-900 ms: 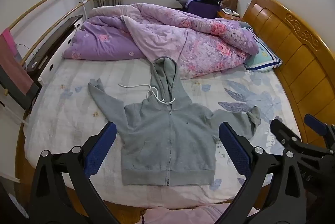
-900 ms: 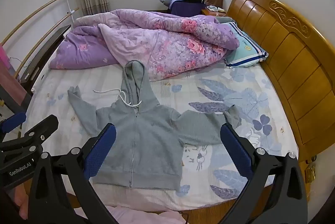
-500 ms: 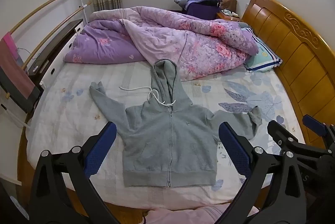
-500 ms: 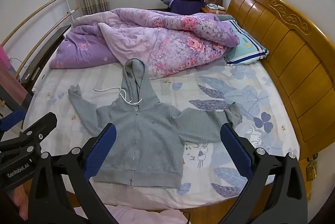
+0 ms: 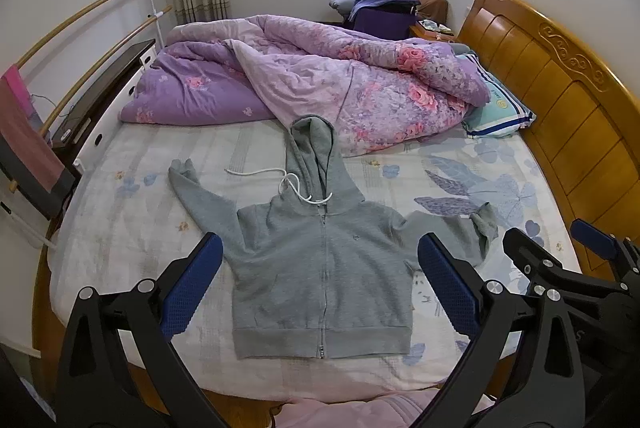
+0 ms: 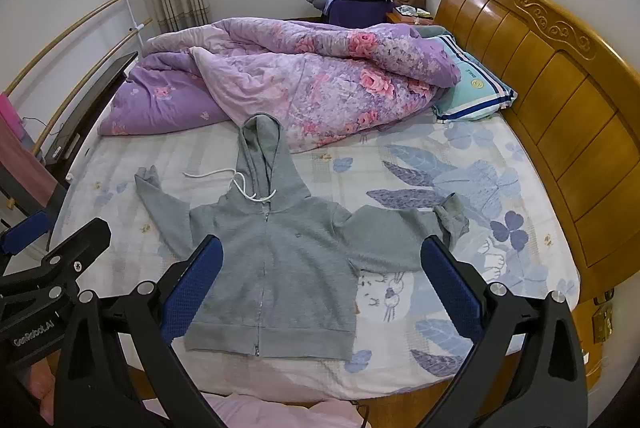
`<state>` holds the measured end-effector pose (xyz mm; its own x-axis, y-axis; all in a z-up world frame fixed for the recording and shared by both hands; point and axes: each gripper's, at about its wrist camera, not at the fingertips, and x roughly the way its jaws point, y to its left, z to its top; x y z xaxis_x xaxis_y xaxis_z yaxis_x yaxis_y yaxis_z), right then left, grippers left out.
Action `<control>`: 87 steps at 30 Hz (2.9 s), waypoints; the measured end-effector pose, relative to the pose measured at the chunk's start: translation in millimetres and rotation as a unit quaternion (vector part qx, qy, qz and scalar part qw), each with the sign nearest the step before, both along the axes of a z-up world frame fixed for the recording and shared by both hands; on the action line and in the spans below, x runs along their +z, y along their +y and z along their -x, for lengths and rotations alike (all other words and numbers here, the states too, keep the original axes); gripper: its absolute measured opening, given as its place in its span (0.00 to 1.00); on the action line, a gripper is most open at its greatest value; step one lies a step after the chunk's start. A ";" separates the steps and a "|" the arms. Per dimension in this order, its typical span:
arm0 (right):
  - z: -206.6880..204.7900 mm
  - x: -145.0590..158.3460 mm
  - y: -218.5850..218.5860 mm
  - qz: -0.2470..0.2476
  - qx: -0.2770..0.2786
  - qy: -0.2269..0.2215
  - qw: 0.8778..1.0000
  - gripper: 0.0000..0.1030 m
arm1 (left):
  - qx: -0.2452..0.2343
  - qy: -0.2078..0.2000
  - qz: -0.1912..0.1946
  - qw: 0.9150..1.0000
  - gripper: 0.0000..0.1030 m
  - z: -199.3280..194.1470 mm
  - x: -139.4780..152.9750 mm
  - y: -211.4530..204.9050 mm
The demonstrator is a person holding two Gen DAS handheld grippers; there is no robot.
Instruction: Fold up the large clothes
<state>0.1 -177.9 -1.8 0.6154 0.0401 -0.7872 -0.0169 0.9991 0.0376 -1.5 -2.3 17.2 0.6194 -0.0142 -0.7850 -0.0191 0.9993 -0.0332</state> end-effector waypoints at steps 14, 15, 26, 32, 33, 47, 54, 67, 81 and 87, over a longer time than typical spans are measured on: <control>-2.8 -3.1 1.0 -0.008 0.006 0.005 1.000 0.93 | 0.003 0.002 -0.002 1.000 0.95 0.1 2.9 -0.1; -2.5 -3.5 1.1 -0.008 0.006 0.005 1.000 0.93 | 0.003 0.002 -0.003 1.000 0.95 0.6 2.4 -1.0; -4.8 -5.5 -0.1 -0.007 0.011 0.012 1.000 0.93 | 0.003 0.003 -0.002 1.000 0.95 2.6 0.7 0.3; -4.6 -7.3 0.0 -0.007 0.015 0.013 1.000 0.93 | 0.005 0.003 -0.001 1.000 0.95 2.7 -4.9 4.1; -5.0 -7.4 0.0 -0.007 0.015 0.013 1.000 0.93 | 0.004 0.003 -0.003 1.000 0.95 2.2 -5.3 3.6; -4.6 -8.3 1.9 -0.011 0.026 0.018 0.999 0.93 | 0.003 0.007 -0.002 1.000 0.95 2.9 -6.8 8.3; -5.5 -7.2 0.5 -0.015 0.034 0.020 0.999 0.93 | 0.008 0.009 0.000 1.000 0.95 7.6 -13.6 22.1; -12.6 -9.7 -1.2 -0.021 0.062 0.031 0.997 0.93 | 0.030 0.030 0.003 0.999 0.95 12.9 -17.6 21.3; -20.1 -32.5 0.3 -0.048 0.167 0.067 0.982 0.93 | 0.094 0.074 0.021 0.993 0.95 32.7 -28.8 7.1; -23.2 -49.1 11.6 -0.072 0.235 0.092 0.965 0.93 | 0.143 0.113 0.040 0.982 0.95 46.0 -41.1 14.9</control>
